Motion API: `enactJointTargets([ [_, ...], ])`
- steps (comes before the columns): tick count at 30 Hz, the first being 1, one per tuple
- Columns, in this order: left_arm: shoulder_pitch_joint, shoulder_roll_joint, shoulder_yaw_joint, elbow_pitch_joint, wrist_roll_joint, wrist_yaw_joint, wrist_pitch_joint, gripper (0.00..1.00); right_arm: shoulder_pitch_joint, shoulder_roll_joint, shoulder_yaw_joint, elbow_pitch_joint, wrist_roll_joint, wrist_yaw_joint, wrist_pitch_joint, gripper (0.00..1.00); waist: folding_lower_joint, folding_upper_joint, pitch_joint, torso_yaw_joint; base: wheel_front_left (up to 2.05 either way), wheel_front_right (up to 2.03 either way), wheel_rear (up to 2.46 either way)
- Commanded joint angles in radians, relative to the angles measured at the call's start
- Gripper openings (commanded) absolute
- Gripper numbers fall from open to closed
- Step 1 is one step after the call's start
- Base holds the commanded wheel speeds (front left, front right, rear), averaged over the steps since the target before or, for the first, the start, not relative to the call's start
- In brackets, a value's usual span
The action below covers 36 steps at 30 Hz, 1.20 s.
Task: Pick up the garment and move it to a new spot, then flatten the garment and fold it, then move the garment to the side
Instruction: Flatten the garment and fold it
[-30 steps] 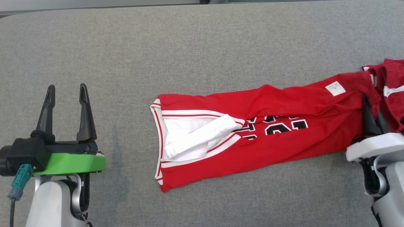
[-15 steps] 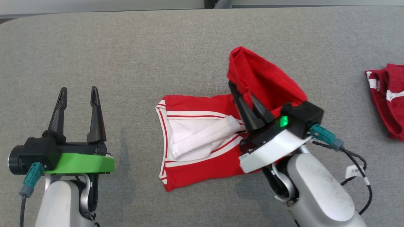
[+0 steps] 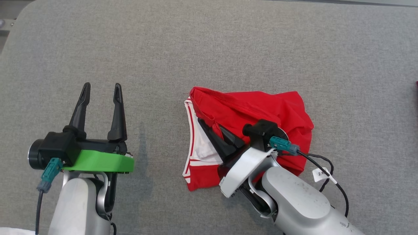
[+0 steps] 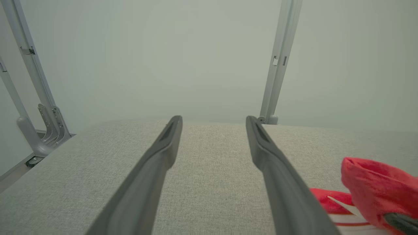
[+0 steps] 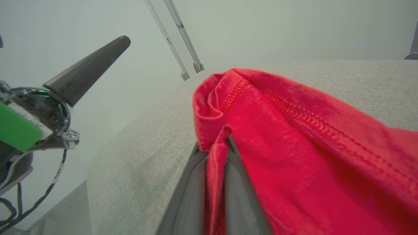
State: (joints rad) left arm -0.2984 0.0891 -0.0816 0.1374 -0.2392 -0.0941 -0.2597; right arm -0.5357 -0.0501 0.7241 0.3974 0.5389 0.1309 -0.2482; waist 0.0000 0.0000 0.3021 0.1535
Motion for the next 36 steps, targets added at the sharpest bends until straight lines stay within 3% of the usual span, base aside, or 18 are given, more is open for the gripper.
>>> enactJointTargets([
  [1,-0.015,-0.002,0.000,0.004,0.008,-0.004,-0.004,1.00,-0.016,-0.002,0.008,0.015,0.012,-0.001,-0.008,0.00,0.0000,0.0000,0.010,0.009,0.00,0.00,0.00],
  [2,-0.017,-0.003,0.000,0.007,0.009,-0.006,-0.004,1.00,-0.024,-0.002,0.018,0.035,0.020,-0.001,-0.010,0.00,0.0000,0.0000,0.010,0.009,0.00,0.00,0.00],
  [3,-0.018,-0.004,0.000,0.009,0.009,-0.007,-0.004,1.00,-0.033,-0.002,0.031,0.046,0.024,-0.001,-0.011,0.16,0.0000,0.0000,0.011,0.009,0.00,0.00,0.00],
  [4,-0.019,-0.005,0.000,0.010,0.010,-0.009,-0.004,1.00,-0.042,-0.001,0.043,0.052,0.030,-0.001,-0.013,0.67,0.0000,0.0000,0.012,0.007,0.00,0.00,0.00],
  [5,-0.020,-0.005,0.001,0.011,0.013,-0.010,-0.004,1.00,-0.050,-0.001,0.057,0.050,0.036,0.000,-0.015,1.00,0.0000,0.0000,0.012,0.005,0.00,0.00,0.00],
  [12,-0.011,0.004,0.020,0.016,0.022,-0.013,-0.004,1.00,-0.064,-0.002,0.116,-0.063,-0.013,0.000,-0.018,1.00,0.0000,0.0000,-0.002,-0.040,0.00,0.00,0.00],
  [17,0.008,0.007,0.037,0.015,0.027,-0.006,-0.004,1.00,-0.016,-0.003,0.037,-0.196,-0.080,-0.001,-0.018,1.00,0.0000,0.0000,-0.018,-0.072,0.00,0.00,0.00],
  [23,0.033,0.011,0.066,0.010,0.027,0.008,-0.004,1.00,0.082,-0.032,-0.207,-0.292,-0.173,-0.001,-0.018,1.00,0.0000,0.0000,-0.047,-0.107,0.00,0.00,0.00],
  [31,0.071,0.020,0.091,0.007,0.022,0.020,-0.004,1.00,0.250,-0.105,-0.567,-0.307,-0.241,-0.001,0.019,1.00,0.0000,0.0000,-0.079,-0.138,0.00,0.00,0.00],
  [36,0.101,0.027,0.099,0.006,0.017,0.028,-0.004,1.00,0.336,-0.126,-0.701,-0.302,-0.252,0.000,0.030,1.00,0.0000,0.0000,-0.092,-0.153,0.00,0.00,0.00],
])
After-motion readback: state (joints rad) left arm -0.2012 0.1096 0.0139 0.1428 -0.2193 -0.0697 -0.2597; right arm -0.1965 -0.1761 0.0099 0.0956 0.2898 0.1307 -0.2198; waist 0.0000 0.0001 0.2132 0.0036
